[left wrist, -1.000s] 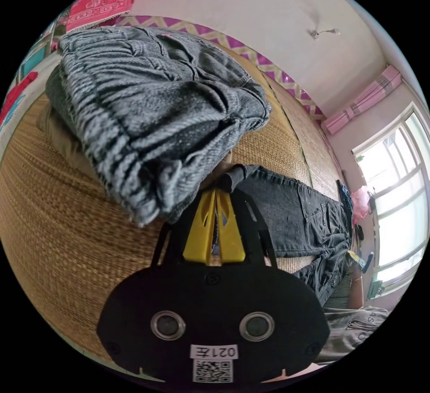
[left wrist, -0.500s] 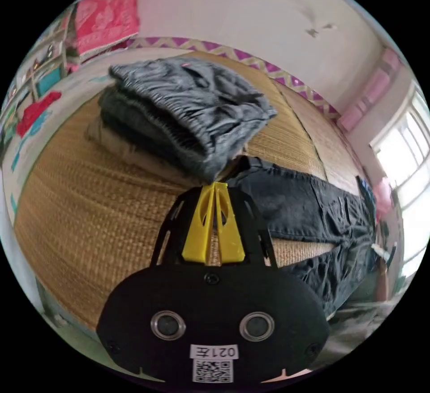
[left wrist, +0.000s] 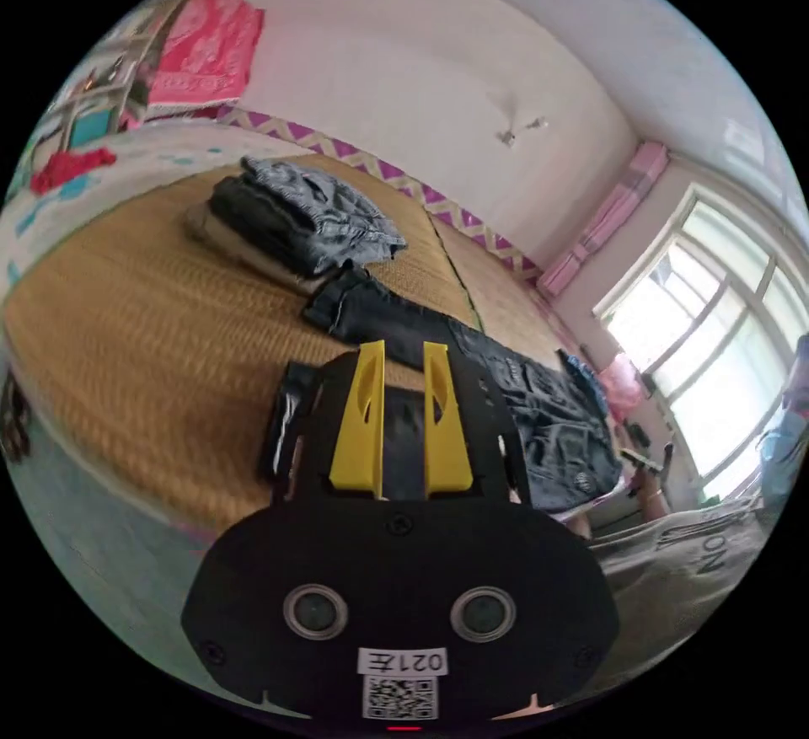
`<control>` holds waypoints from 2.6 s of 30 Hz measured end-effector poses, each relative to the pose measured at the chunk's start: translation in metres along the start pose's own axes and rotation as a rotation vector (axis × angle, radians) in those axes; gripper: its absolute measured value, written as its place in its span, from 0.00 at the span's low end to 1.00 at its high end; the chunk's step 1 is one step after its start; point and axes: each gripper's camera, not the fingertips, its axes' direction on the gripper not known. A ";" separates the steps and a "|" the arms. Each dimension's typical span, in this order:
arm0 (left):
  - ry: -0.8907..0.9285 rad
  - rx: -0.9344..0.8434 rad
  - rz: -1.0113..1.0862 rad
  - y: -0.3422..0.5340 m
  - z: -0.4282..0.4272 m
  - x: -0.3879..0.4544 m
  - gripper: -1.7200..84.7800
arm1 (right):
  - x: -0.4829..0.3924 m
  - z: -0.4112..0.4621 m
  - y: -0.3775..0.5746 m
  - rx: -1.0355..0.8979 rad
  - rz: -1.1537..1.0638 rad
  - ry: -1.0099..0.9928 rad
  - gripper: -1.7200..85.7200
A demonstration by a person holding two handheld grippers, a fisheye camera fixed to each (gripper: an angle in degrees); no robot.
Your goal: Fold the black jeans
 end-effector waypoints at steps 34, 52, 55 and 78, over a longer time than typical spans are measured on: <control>-0.087 -0.148 -0.474 0.148 0.029 -0.107 0.17 | 0.224 0.040 0.326 0.031 0.752 -0.489 0.07; -0.152 -0.179 -0.488 0.160 0.139 -0.134 0.02 | 0.231 0.132 0.408 0.124 0.886 -0.609 0.02; -0.093 -0.171 -0.491 0.160 0.150 -0.140 0.01 | 0.230 0.131 0.411 0.137 0.848 -0.670 0.02; -0.284 -0.736 -0.193 -0.200 0.607 -0.118 0.01 | 0.189 0.448 0.082 -0.149 0.621 -0.742 0.02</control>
